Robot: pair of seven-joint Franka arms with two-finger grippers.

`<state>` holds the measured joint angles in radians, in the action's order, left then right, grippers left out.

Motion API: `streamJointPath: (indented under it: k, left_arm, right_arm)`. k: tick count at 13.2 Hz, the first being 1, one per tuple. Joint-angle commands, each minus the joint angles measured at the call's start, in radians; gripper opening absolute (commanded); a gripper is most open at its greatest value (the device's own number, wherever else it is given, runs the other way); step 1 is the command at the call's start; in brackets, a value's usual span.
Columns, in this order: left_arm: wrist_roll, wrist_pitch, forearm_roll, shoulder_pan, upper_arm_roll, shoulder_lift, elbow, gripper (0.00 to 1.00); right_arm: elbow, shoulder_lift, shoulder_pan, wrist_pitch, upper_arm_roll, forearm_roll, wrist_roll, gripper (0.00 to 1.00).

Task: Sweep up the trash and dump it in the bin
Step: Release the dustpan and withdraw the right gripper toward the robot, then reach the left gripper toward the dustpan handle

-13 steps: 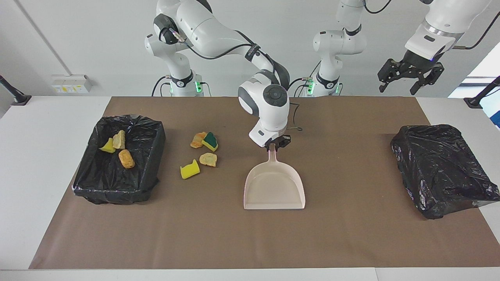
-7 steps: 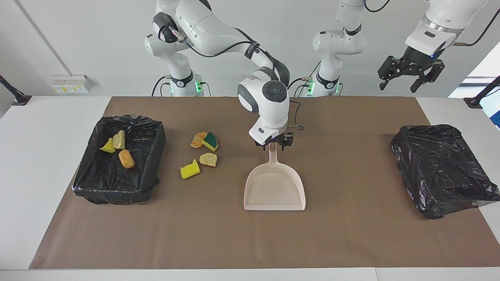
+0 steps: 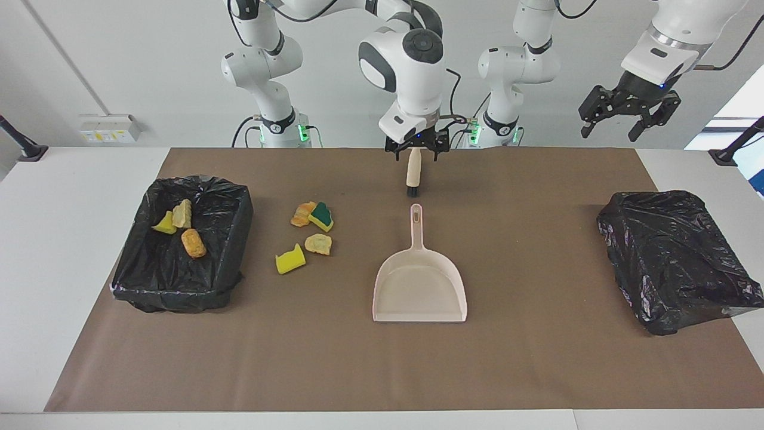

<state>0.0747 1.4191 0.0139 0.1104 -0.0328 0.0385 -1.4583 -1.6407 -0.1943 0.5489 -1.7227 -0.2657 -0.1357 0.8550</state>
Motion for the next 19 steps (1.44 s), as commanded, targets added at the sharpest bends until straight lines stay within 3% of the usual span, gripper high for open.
streamJointPath:
  k: [1, 3, 4, 7, 9, 13, 16, 17, 19]
  left_arm:
    - [-0.006, -0.011, 0.011, 0.023, -0.009, 0.006, 0.004, 1.00]
    - [-0.004, 0.021, 0.012, 0.037, -0.004, 0.011, -0.010, 1.00]
    - [-0.006, 0.055, 0.012, 0.069, -0.006, 0.000, -0.017, 1.00]
    - [-0.132, 0.182, 0.015, 0.208, -0.004, -0.011, -0.100, 1.00]
    - [-0.238, 0.315, 0.017, 0.311, -0.006, -0.040, -0.166, 1.00]
    - [-0.325, 0.510, 0.017, 0.429, -0.002, -0.104, -0.276, 1.00]
    - [-0.403, 0.639, 0.017, 0.498, -0.002, -0.202, -0.324, 1.00]
    - [-0.433, 0.676, 0.017, 0.518, -0.001, -0.241, -0.330, 1.00]
    - [-0.479, 0.756, 0.017, 0.532, -0.001, -0.258, -0.385, 1.00]
  right_arm:
    - [-0.264, 0.163, 0.061, -0.107, 0.002, -0.121, 0.061, 1.00]
    - [-0.490, 0.275, 0.130, -0.281, 0.002, -0.200, 0.075, 1.00]
    - [-0.567, 0.294, 0.163, -0.354, 0.002, -0.225, 0.076, 1.00]
    - [-0.660, 0.239, 0.274, -0.533, 0.002, -0.255, 0.148, 1.00]
    - [-0.723, 0.240, 0.290, -0.592, 0.002, -0.255, 0.154, 1.00]
    - [-0.740, 0.231, 0.301, -0.650, 0.002, -0.259, 0.162, 1.00]
    - [-0.740, 0.231, 0.302, -0.661, 0.002, -0.259, 0.162, 1.00]
    - [-0.742, 0.231, 0.310, -0.661, 0.002, -0.259, 0.162, 0.97]
    - [-0.743, 0.228, 0.316, -0.663, 0.002, -0.259, 0.160, 0.80]
